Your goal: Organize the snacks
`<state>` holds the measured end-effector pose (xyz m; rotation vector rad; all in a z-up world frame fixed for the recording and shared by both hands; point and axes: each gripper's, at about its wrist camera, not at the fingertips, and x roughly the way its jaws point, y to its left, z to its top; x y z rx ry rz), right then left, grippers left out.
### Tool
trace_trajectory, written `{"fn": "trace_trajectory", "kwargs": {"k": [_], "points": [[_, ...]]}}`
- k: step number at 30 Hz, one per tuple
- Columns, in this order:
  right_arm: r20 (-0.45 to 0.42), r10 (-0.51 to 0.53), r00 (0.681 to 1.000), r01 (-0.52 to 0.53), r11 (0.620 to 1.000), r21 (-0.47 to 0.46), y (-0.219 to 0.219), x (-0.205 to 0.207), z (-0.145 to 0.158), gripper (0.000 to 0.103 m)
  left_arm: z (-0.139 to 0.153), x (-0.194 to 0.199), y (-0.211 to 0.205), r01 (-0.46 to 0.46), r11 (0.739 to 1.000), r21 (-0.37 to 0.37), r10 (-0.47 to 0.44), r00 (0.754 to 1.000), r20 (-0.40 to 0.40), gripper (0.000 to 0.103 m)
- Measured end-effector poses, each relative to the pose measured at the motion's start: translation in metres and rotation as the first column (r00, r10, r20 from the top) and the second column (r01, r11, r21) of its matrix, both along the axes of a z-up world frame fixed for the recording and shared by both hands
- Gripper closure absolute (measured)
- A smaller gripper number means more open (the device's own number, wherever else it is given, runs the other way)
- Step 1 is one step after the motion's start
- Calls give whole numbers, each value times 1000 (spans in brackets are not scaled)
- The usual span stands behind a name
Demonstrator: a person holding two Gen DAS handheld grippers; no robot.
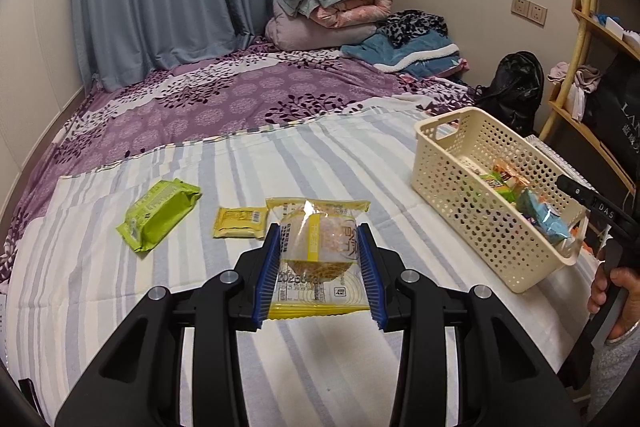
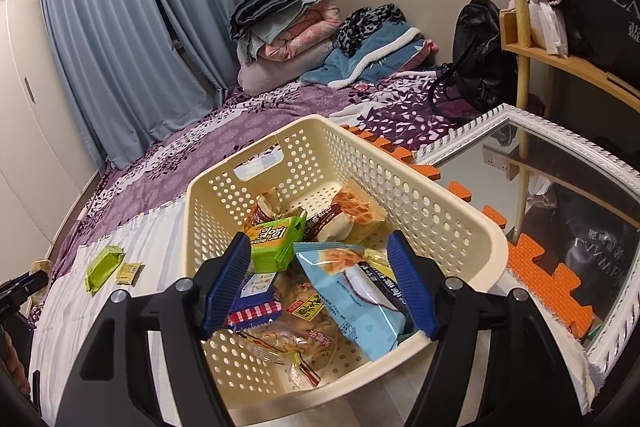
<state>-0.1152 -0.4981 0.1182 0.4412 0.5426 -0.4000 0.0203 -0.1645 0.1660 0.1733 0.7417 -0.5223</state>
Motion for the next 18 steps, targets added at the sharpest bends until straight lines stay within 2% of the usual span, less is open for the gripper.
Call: {"fn": "trace_trajectory", "kwargs": {"k": [10, 18], "points": [[41, -52, 998, 53, 999, -14, -12, -24, 4, 32, 6, -6, -73, 136, 991, -16, -136, 991, -7, 64], [47, -64, 997, 64, 998, -4, -18, -35, -1, 32, 7, -19, -145, 274, 961, -16, -275, 961, -13, 64]]}}
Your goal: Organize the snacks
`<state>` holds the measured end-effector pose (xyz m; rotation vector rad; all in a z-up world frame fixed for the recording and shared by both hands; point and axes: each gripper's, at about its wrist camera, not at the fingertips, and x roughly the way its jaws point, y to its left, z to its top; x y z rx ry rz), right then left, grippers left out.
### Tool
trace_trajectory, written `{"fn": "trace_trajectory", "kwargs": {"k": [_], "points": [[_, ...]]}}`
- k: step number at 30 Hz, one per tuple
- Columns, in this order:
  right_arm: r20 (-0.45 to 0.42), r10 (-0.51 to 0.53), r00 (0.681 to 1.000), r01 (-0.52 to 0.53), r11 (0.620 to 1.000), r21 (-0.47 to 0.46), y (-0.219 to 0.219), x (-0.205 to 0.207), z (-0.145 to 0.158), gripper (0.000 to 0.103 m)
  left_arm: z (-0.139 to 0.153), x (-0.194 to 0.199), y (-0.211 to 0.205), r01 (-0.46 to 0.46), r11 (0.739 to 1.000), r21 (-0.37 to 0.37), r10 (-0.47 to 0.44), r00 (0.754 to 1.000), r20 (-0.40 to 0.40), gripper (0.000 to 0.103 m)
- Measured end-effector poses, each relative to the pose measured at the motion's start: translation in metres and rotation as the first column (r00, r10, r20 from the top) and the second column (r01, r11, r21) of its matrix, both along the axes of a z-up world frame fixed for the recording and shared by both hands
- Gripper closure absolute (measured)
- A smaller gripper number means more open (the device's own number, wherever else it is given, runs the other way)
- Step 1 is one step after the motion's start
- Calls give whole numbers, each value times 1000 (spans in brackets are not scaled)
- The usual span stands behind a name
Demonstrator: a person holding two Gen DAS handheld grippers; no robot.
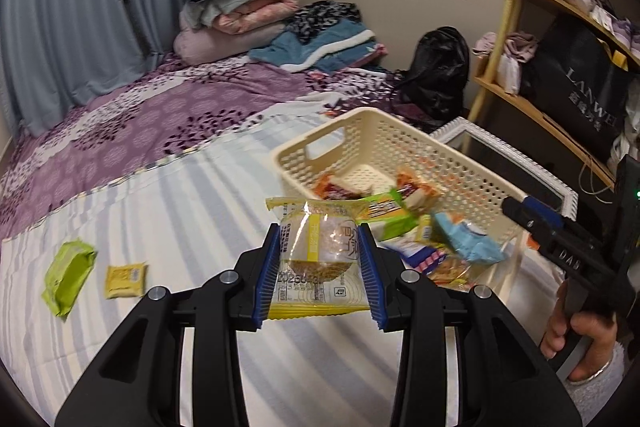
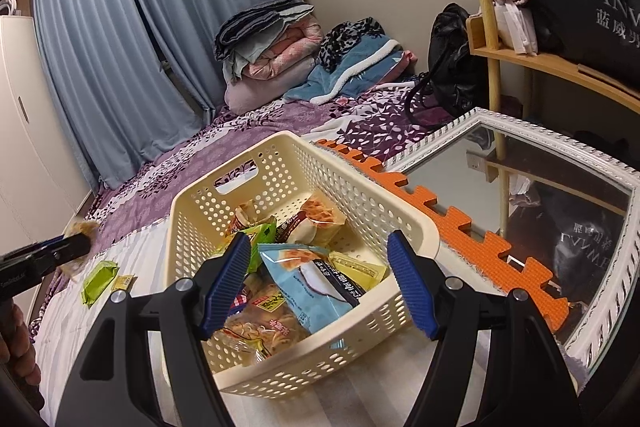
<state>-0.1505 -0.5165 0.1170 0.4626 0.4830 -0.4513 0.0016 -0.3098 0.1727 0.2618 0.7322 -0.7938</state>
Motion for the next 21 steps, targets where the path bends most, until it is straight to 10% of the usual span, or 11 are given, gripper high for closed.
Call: {"fn": "trace_trajectory", "kwargs": {"k": [11, 13, 15, 21], "points": [[4, -4, 1000, 4, 1000, -15, -3, -6, -2, 31, -10, -10, -75, 133, 991, -2, -133, 990, -44, 64], [3, -4, 1000, 4, 1000, -16, -3, -6, -2, 31, -10, -11, -83, 155, 988, -9, -156, 987, -45, 59], [4, -3, 1000, 3, 1000, -13, -3, -6, -2, 31, -9, -13, -88, 159, 987, -12, -159, 987, -38, 26], [6, -5, 1000, 5, 1000, -6, -5, -6, -1, 31, -4, -7, -78, 128, 991, -30, -129, 991, -27, 22]]}}
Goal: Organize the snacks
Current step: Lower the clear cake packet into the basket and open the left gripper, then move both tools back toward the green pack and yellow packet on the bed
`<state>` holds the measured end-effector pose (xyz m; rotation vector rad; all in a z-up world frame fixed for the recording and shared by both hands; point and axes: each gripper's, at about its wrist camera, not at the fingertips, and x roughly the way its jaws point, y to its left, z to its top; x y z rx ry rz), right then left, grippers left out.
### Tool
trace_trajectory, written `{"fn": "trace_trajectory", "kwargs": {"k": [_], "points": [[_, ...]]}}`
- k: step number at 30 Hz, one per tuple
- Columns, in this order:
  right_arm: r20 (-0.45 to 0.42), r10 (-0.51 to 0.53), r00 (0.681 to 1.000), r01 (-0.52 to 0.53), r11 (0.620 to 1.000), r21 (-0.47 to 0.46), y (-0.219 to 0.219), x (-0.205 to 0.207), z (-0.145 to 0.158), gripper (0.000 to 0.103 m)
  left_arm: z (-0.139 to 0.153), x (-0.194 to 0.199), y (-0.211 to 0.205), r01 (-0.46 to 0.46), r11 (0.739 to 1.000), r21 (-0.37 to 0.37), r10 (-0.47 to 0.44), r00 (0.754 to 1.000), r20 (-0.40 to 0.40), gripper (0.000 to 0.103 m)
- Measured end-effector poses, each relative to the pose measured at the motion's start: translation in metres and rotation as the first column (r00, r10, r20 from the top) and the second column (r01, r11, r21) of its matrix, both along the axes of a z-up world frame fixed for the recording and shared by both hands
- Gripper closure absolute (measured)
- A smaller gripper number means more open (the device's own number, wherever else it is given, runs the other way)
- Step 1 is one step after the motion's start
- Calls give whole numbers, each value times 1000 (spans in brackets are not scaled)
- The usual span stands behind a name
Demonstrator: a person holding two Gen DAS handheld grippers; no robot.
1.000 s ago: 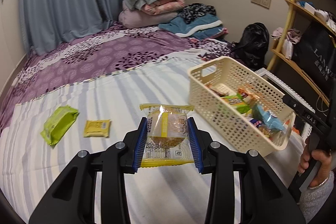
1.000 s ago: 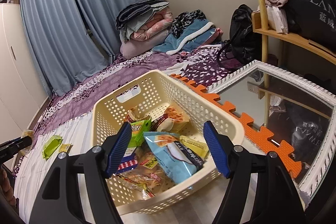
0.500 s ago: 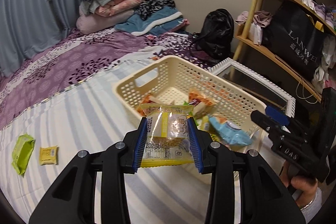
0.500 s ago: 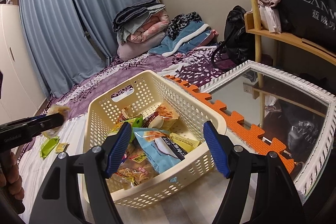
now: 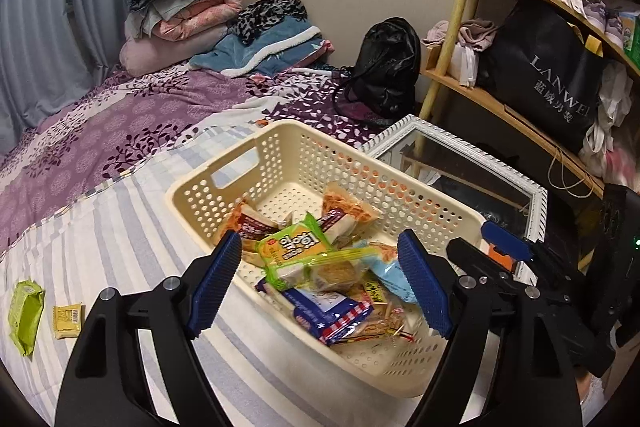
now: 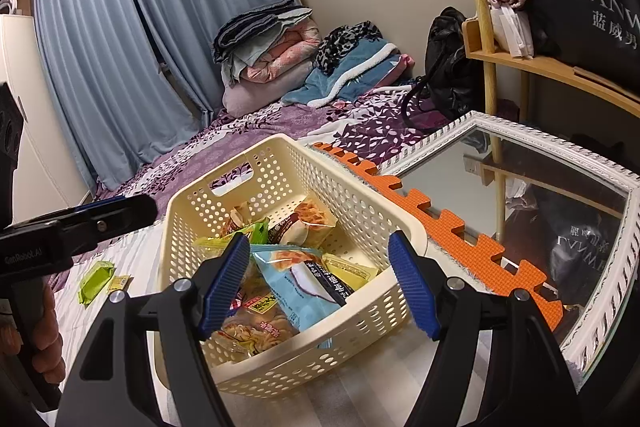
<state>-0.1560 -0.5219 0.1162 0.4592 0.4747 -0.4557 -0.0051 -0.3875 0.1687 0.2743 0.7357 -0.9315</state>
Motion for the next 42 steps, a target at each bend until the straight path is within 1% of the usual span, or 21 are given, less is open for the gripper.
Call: {"fn": "trace_trajectory", "kwargs": {"k": [5, 7, 8, 9, 10, 11, 21, 25, 27, 32, 34, 39, 42], "points": [[4, 12, 1000, -12, 1000, -2, 6, 5, 2, 31, -1, 12, 15, -50, 999, 8, 50, 999, -8, 21], [5, 19, 1000, -19, 1000, -6, 9, 7, 4, 31, -1, 14, 20, -67, 998, 11, 67, 998, -7, 17], [8, 24, 1000, -24, 1000, -8, 10, 8, 5, 29, 0, 15, 23, -81, 997, 12, 81, 997, -2, 12], [12, 27, 1000, -27, 1000, -10, 13, 8, 7, 27, 0, 16, 26, -89, 996, 11, 89, 996, 2, 10], [17, 29, 999, -28, 1000, -13, 15, 9, 9, 24, 0, 18, 29, -98, 995, 10, 98, 995, 2, 10], [20, 30, 999, -30, 999, -18, 17, 9, 10, 23, 1, 20, 32, -105, 994, 11, 105, 994, 0, 10], [38, 108, 993, -106, 993, -52, 47, 26, 28, 23, 7, 39, 74, -184, 983, 6, 184, 983, 4, 10], [39, 145, 989, -142, 988, -67, 61, 34, 34, 23, 7, 49, 98, -232, 973, -1, 232, 973, 0, 9], [37, 165, 986, -162, 984, -77, 69, 39, 37, 22, 7, 54, 108, -254, 967, -5, 254, 967, -3, 7], [31, 213, 976, -210, 973, -92, 91, 49, 42, 20, 6, 66, 138, -312, 950, -7, 312, 950, -12, 6], [27, 240, 970, -236, 967, -98, 102, 55, 43, 20, 6, 70, 150, -337, 941, -11, 337, 941, -17, 3], [6, 298, 955, -295, 950, -106, 127, 66, 44, 20, 3, 81, 179, -383, 924, -18, 382, 924, -31, 3], [-9, 342, 940, -340, 934, -108, 144, 75, 42, 20, 0, 89, 201, -412, 911, -14, 411, 911, -33, 3]]}}
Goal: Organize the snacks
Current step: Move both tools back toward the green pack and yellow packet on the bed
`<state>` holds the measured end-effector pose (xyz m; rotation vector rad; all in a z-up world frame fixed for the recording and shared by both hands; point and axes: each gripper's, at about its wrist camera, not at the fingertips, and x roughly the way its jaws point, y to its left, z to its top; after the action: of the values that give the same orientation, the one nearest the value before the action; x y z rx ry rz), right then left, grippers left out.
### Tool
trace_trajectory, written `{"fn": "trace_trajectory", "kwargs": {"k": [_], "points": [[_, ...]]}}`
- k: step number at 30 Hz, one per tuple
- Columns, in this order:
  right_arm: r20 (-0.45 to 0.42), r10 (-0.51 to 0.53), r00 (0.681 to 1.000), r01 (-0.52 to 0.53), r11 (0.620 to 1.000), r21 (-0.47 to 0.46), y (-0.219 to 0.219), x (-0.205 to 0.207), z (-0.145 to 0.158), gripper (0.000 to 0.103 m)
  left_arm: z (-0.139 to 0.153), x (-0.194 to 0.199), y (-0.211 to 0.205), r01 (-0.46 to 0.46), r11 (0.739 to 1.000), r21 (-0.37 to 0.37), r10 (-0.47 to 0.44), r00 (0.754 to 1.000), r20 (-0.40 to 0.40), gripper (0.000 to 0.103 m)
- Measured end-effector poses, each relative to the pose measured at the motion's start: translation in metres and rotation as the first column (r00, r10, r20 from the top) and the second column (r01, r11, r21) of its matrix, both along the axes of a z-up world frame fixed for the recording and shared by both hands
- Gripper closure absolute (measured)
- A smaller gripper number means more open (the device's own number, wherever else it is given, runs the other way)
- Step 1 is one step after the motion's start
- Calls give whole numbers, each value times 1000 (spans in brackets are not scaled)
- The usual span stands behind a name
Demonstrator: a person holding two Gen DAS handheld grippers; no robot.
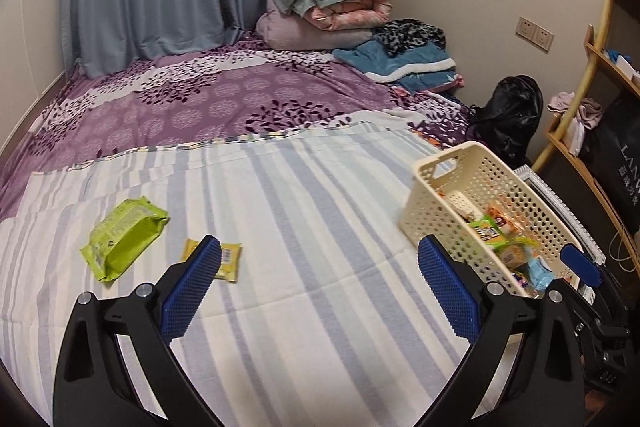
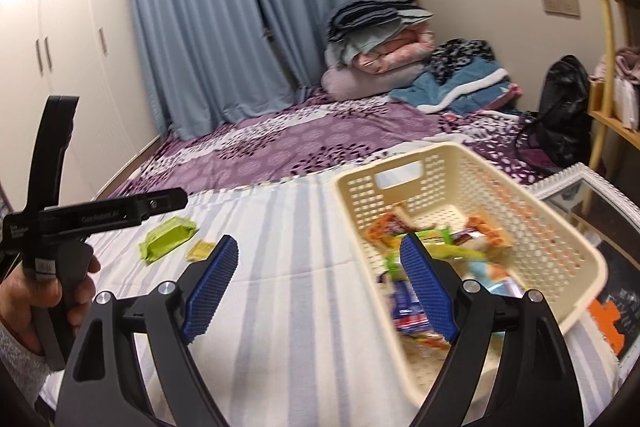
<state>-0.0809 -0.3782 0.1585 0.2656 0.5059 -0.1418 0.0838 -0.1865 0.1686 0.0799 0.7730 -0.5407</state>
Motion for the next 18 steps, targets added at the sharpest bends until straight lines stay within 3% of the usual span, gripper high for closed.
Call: {"fn": "trace_trajectory", "kwargs": {"k": [18], "points": [[-132, 195, 972, -191, 981, 43, 71, 61, -34, 20, -33, 72, 138, -222, 973, 54, 224, 974, -26, 3]]}}
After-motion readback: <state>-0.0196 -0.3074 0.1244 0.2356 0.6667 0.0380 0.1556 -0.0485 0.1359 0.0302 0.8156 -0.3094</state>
